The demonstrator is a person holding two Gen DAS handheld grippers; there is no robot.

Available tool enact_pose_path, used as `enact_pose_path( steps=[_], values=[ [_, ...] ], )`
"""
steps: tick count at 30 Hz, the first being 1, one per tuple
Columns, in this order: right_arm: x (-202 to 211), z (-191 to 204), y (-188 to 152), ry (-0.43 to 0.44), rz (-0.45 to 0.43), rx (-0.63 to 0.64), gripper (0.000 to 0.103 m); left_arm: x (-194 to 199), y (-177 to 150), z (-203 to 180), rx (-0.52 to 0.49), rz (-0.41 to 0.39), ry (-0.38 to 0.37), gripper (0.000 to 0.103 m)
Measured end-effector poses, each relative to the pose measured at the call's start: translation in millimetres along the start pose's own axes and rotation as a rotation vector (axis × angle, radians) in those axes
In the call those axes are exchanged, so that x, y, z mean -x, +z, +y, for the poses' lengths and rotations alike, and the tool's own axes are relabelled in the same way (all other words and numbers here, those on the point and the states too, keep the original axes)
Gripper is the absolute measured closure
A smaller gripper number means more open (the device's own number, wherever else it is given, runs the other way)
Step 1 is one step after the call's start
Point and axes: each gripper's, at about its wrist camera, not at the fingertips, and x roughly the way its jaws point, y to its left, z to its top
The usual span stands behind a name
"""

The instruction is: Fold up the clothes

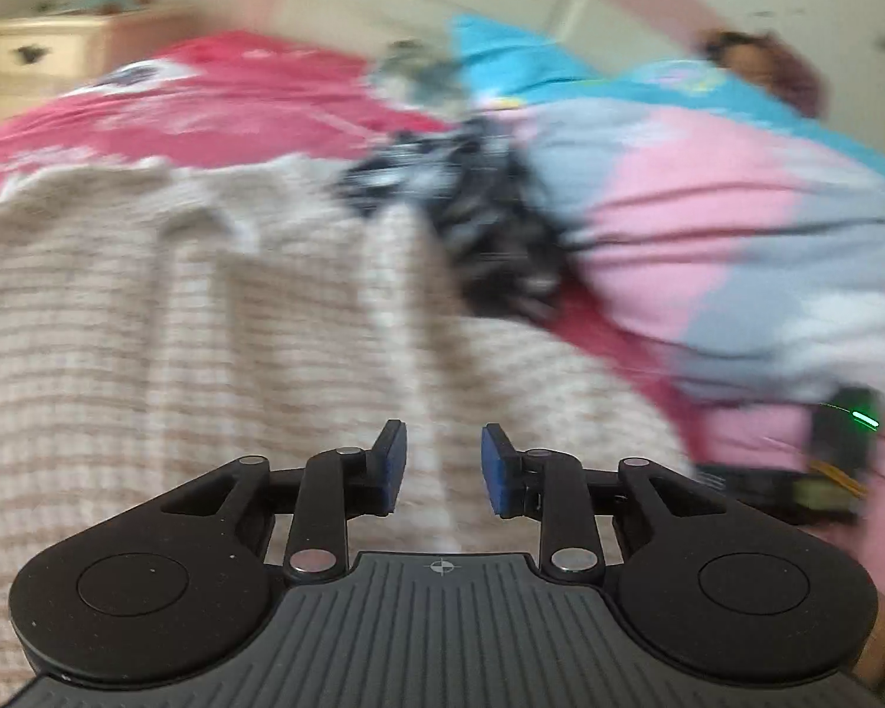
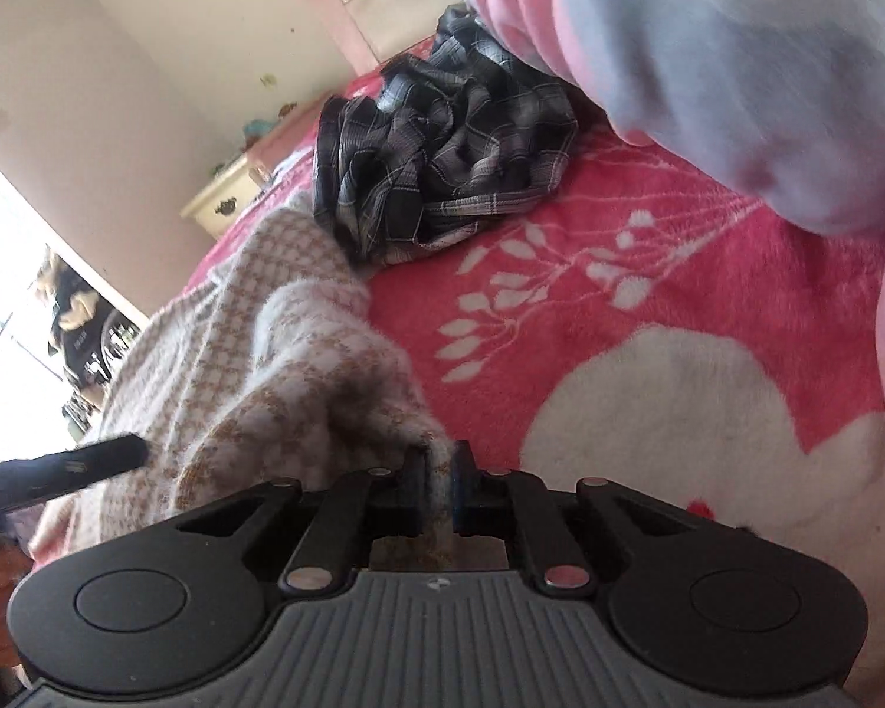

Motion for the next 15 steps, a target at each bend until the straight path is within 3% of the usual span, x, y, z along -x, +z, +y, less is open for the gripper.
enact_pose_path(
  steps=[1,4,7,12,15],
  values=[
    [0,-2,0,0.009,-0.001,-0.003,0.095,-8,3,0,-0.002,0.03,0.015,0.068],
    [-1,-7,0,0.036,-0.007,-0.021,0.095,-31,9,0,0.003,0.112,0.029,0.07],
    [-2,-11,-1,0.056,-0.017,-0.029,0.095,-43,12,-3,0.036,0.133,0.038,0.099],
    [0,-11,0,0.087,-0.031,-0.037,0.095,-16,19,-3,0.086,0.096,0.064,0.101],
    [0,-10,0,0.091,-0.034,-0.035,0.095,-14,14,1,0.048,0.116,0.12,0.101]
  ],
)
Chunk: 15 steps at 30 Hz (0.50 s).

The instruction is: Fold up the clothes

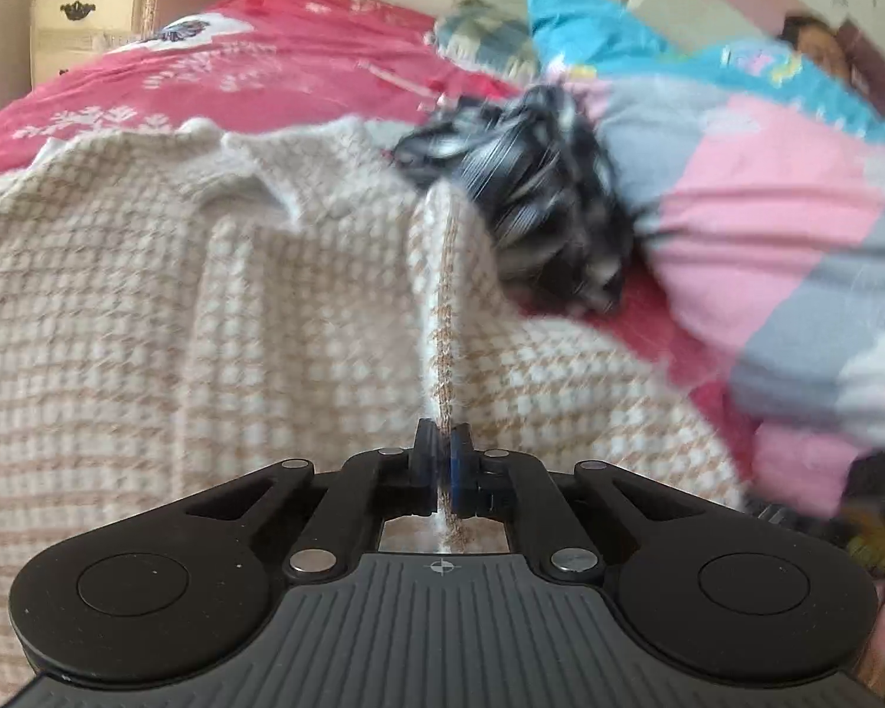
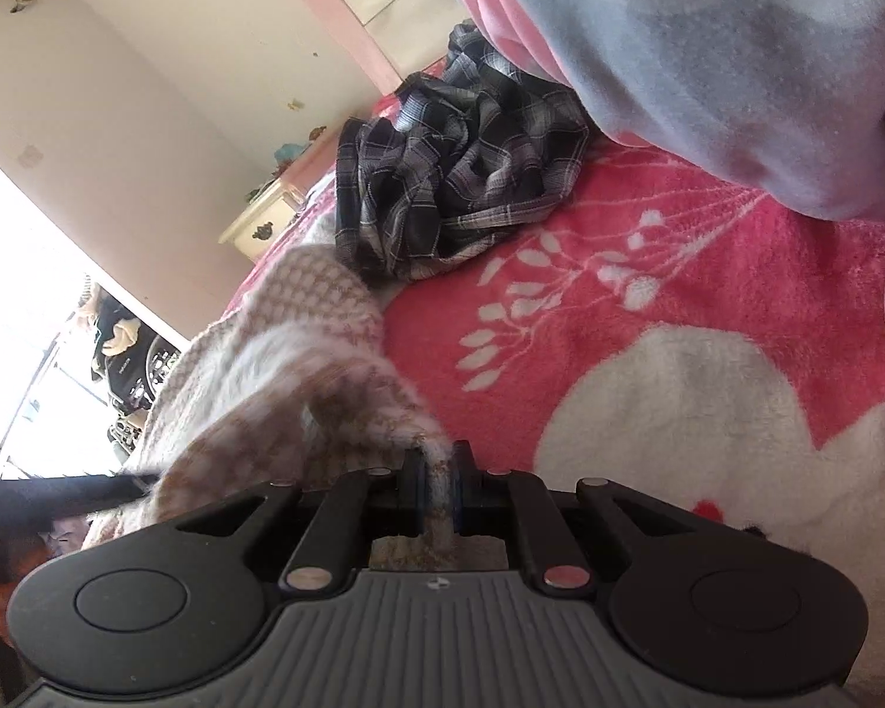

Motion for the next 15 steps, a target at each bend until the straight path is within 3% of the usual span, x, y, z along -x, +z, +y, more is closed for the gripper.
enact_pose_path(
  steps=[4,8,11,15],
  values=[
    [0,-1,0,-0.002,0.003,-0.009,0.095,-17,-4,-1,-0.054,0.069,0.06,0.095],
    [-1,-4,0,0.006,0.003,-0.022,0.095,-10,25,-2,-0.037,0.006,0.043,0.061],
    [0,-5,-1,0.015,-0.001,-0.02,0.095,-28,57,-5,-0.027,-0.018,0.033,0.051],
    [1,-9,-3,0.033,-0.006,-0.015,0.095,-76,99,-15,-0.004,0.026,0.031,0.049]
  ],
)
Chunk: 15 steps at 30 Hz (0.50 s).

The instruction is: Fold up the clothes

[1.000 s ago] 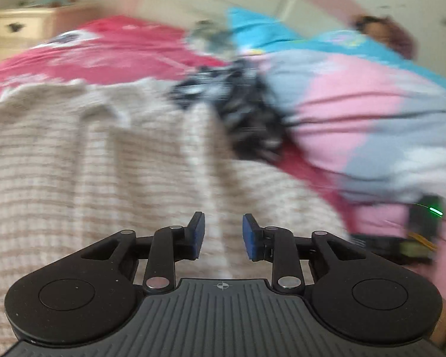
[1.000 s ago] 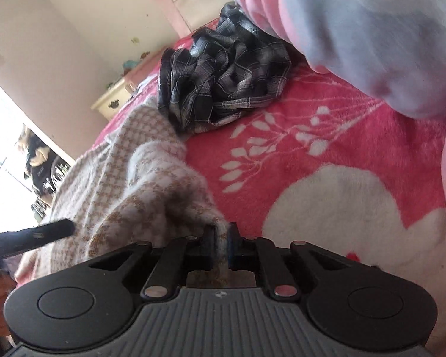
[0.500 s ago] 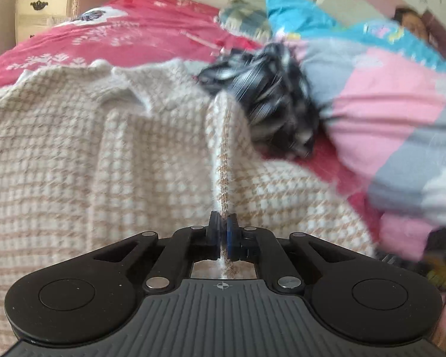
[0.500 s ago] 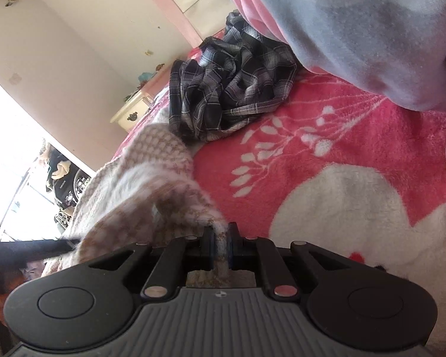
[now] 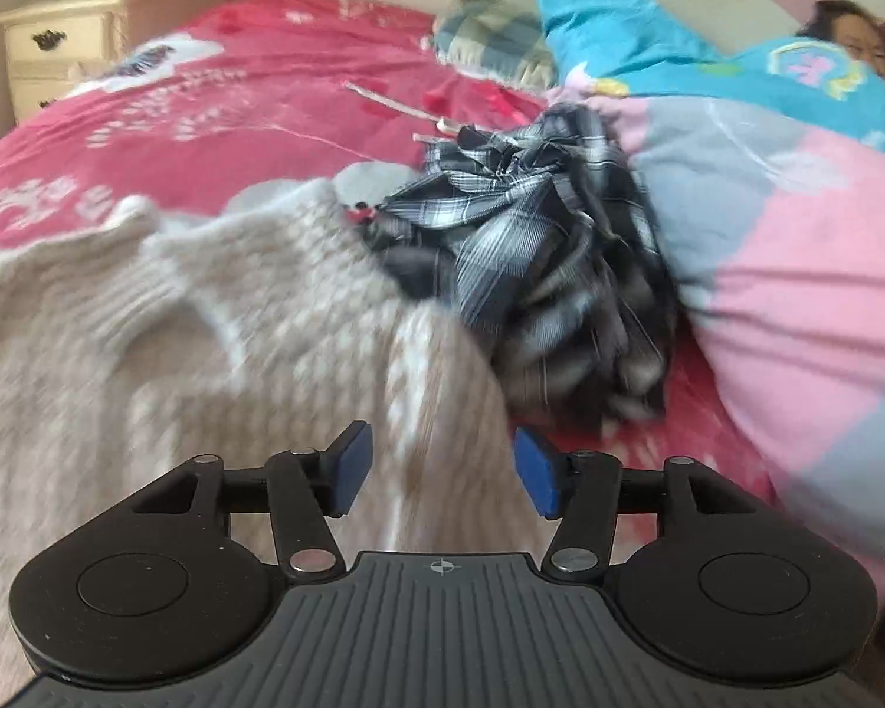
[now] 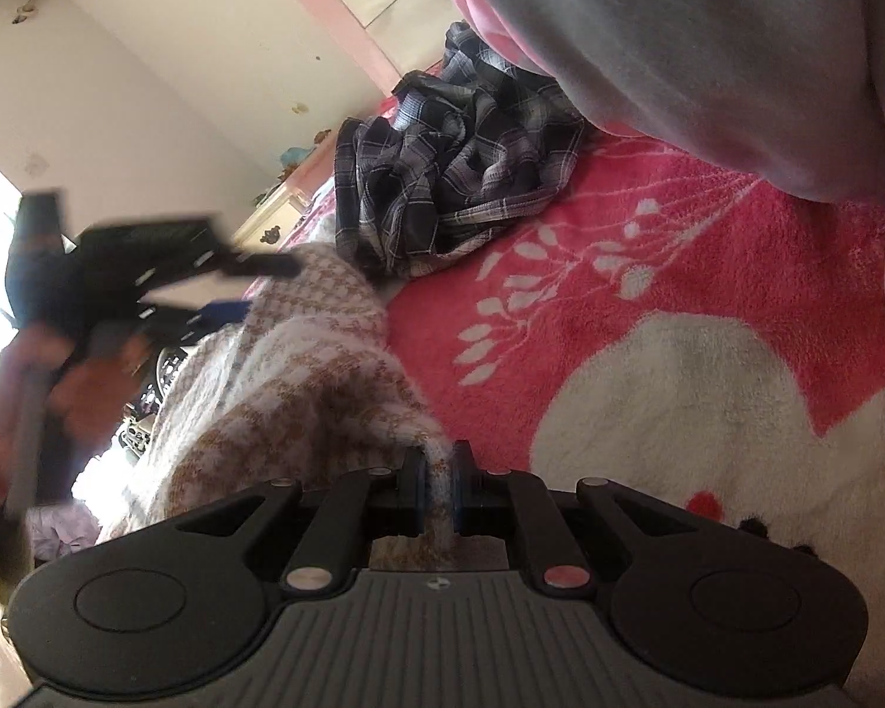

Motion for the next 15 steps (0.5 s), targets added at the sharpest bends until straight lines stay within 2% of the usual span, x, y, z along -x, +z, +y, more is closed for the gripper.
enact_pose_path(
  steps=[1,3,4,5,7,10,11,13,15],
  values=[
    [0,-1,0,0.003,-0.001,0.001,0.095,-9,7,-1,0.017,0.015,0.002,0.05],
    [1,-1,-1,0.008,-0.003,0.002,0.094,-21,11,4,0.08,0.046,-0.019,0.059],
    [1,-2,-1,0.01,-0.004,0.002,0.094,-26,12,7,0.115,0.058,-0.023,0.08],
    [1,-2,-1,0.013,-0.006,0.001,0.094,-26,11,12,0.147,0.048,-0.03,0.09],
    [2,-3,-1,0.019,-0.01,0.0,0.094,-21,9,20,0.201,0.016,-0.072,0.095],
    [2,-3,-2,0.027,-0.016,0.001,0.094,1,1,39,0.282,-0.115,-0.17,0.096],
    [2,-2,-2,0.024,-0.015,0.005,0.094,6,-3,53,0.341,-0.145,-0.219,0.096],
    [0,-3,-3,0.018,-0.012,0.011,0.095,3,-10,73,0.399,-0.163,-0.25,0.096],
    [-2,-4,-4,0.013,-0.007,0.01,0.095,-7,-23,86,0.422,-0.157,-0.245,0.096]
  ],
)
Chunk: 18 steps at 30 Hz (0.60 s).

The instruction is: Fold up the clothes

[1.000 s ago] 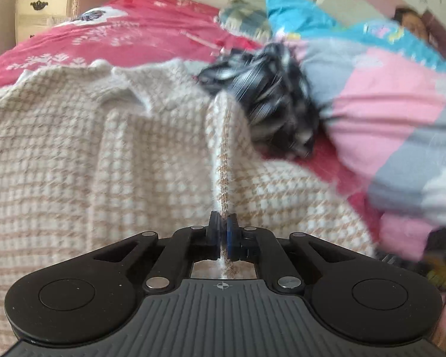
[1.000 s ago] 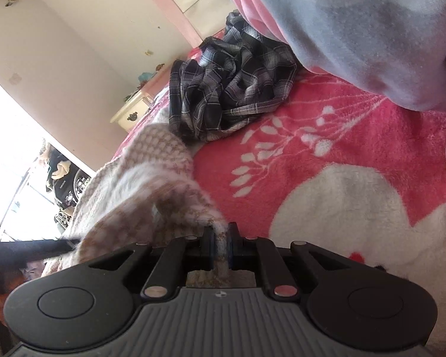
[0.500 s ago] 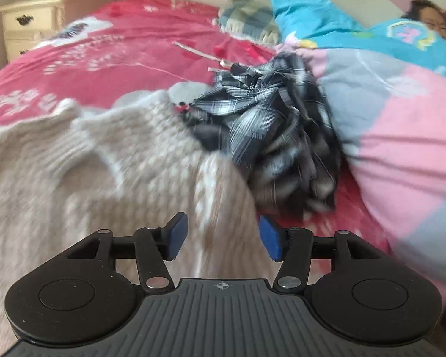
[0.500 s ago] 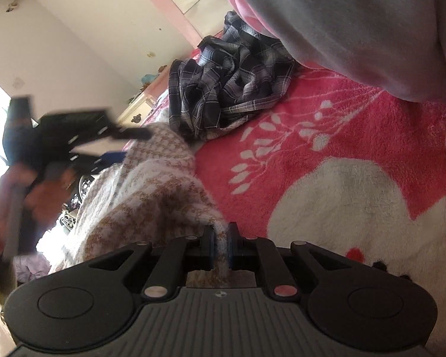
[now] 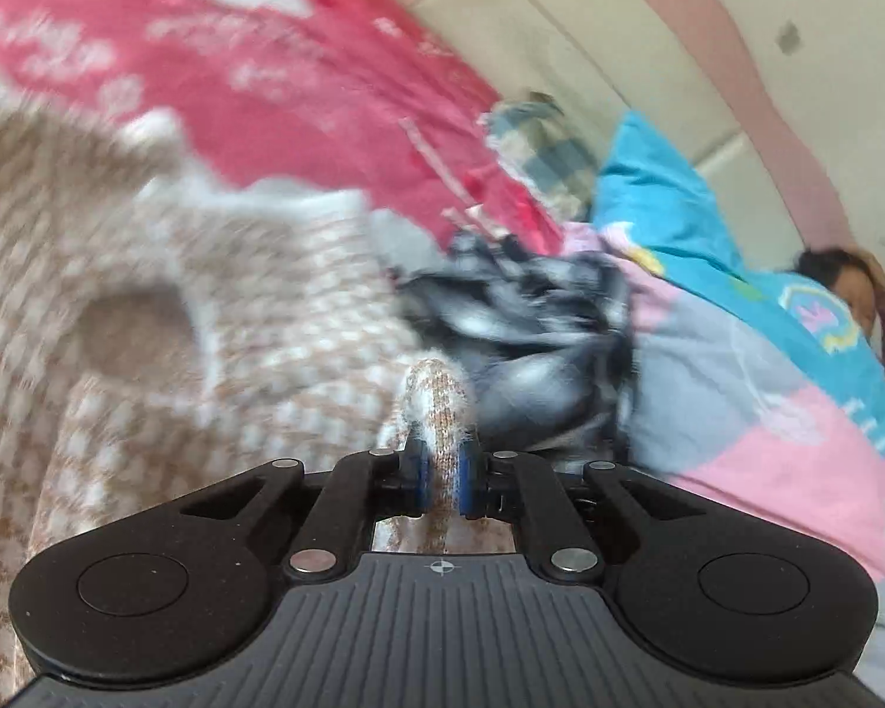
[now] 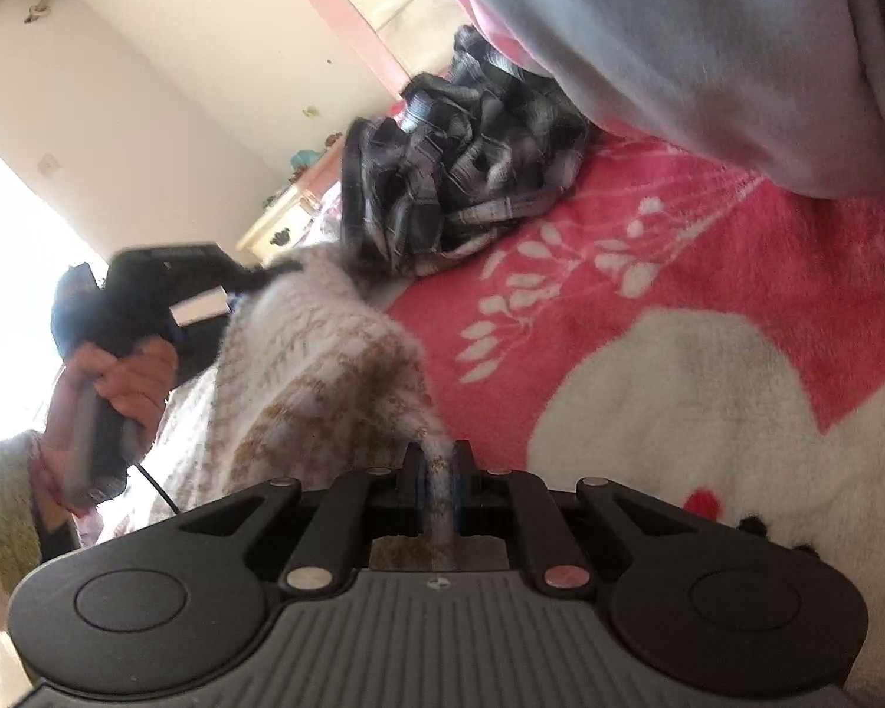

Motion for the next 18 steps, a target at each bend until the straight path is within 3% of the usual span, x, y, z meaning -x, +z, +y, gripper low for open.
enact_pose_path(
  steps=[3,4,8,11,14,18],
  values=[
    [-1,-1,-1,-0.002,0.001,0.004,0.095,-10,-12,25,0.009,0.009,0.044,0.092],
    [-1,-1,-1,-0.002,0.0,0.007,0.095,-12,-13,34,0.033,0.022,0.039,0.086],
    [-2,-1,-1,-0.003,-0.004,0.011,0.094,1,-4,43,0.098,0.081,0.024,0.075],
    [-2,-1,-3,-0.007,-0.01,0.015,0.094,28,2,23,0.018,0.064,0.093,0.066],
    [-4,0,-4,-0.014,-0.016,0.023,0.094,68,7,13,0.02,0.033,0.109,0.065],
    [-4,4,-5,-0.039,-0.023,0.031,0.092,137,-7,6,0.052,0.059,0.11,0.065]
  ],
)
